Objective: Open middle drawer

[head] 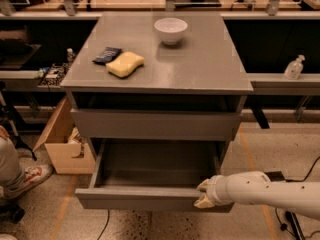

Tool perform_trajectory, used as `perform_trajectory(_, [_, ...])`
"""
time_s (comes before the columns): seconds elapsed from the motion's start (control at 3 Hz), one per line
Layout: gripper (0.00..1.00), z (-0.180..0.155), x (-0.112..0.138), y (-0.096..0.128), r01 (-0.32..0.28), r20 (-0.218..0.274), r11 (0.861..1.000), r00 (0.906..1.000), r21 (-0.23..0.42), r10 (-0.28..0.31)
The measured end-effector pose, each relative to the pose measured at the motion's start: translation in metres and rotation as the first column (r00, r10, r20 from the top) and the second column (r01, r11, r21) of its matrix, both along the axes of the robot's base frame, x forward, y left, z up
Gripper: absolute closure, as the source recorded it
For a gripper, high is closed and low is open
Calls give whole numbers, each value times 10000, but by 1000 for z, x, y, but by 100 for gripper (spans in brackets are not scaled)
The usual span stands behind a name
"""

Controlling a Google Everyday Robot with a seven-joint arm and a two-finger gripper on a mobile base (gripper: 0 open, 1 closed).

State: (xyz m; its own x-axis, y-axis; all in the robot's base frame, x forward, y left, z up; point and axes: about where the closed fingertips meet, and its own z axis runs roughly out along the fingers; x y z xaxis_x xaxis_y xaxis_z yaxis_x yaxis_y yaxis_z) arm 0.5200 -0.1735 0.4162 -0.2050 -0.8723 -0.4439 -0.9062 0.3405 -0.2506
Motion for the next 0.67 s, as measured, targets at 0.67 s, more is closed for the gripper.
perform_trajectory(0.67, [100, 1, -12, -2, 310, 23, 9995, 9995, 66, -311])
